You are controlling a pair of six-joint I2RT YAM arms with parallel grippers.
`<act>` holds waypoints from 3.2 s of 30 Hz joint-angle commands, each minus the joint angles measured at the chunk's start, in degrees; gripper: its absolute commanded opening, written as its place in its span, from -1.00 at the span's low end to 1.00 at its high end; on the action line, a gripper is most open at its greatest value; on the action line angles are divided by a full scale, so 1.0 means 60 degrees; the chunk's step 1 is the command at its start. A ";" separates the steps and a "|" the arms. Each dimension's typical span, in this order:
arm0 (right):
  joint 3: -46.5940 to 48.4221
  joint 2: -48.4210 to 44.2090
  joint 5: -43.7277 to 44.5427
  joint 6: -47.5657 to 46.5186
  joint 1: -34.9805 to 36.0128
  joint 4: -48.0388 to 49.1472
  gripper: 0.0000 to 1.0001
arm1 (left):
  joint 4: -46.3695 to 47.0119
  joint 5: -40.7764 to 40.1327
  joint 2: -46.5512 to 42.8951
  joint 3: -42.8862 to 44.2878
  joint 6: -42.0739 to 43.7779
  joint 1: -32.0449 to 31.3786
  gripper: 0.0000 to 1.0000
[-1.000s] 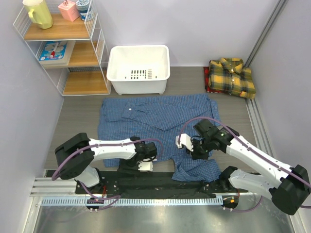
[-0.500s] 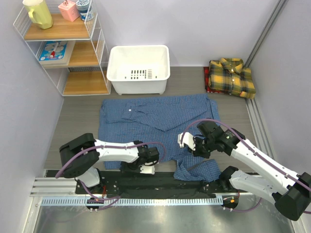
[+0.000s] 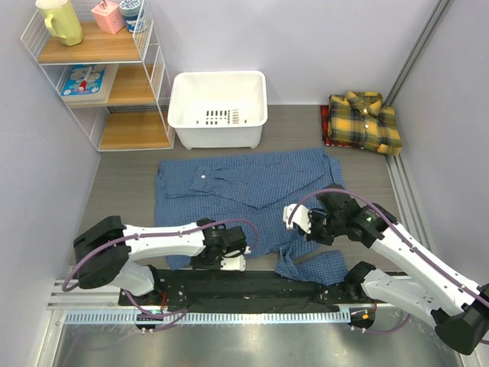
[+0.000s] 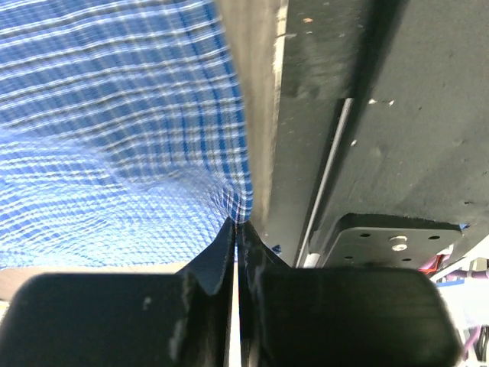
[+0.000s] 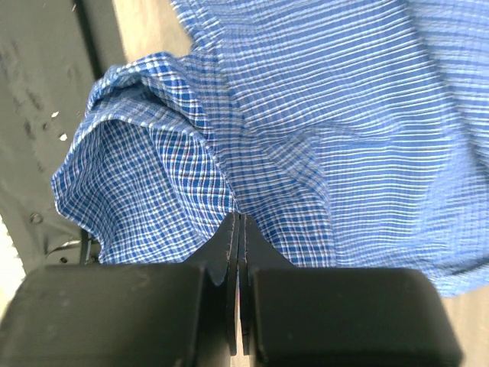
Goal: Fold and stack the long sleeve shirts
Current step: Fold the shirt
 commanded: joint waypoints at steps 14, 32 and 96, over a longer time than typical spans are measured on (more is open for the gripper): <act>0.2099 0.0275 0.0471 -0.0034 -0.1372 0.1383 -0.98 | -0.2304 0.0117 -0.1540 0.2372 0.3740 0.3195 -1.00; 0.5805 0.5168 -0.1010 -0.2026 -0.3541 0.1971 -0.98 | -0.1513 0.0248 0.2619 0.6679 0.6480 0.7078 -1.00; 0.9293 0.9754 -0.1404 -0.0005 -0.5490 -0.1510 0.30 | -0.0268 0.2369 0.3619 0.8383 0.2073 1.0683 0.05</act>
